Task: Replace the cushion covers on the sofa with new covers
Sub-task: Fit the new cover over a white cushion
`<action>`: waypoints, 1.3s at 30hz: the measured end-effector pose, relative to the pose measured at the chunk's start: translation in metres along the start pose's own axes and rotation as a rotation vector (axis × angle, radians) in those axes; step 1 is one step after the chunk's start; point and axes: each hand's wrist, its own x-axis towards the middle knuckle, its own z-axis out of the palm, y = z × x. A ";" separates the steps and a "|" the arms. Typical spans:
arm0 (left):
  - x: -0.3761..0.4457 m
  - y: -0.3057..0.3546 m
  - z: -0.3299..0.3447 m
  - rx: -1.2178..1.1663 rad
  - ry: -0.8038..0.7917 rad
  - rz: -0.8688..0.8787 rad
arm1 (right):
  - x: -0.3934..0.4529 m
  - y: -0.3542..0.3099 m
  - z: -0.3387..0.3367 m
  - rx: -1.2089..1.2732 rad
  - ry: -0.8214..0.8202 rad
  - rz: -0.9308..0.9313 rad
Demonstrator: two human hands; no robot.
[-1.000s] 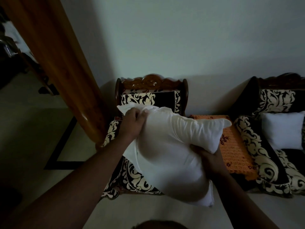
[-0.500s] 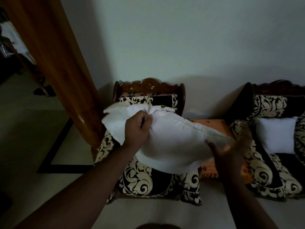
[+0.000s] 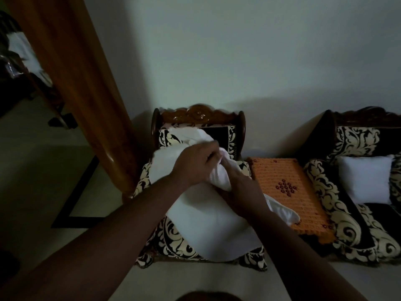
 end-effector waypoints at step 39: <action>-0.058 -0.054 0.012 0.095 -0.092 0.012 | -0.005 0.045 -0.037 0.958 0.709 0.751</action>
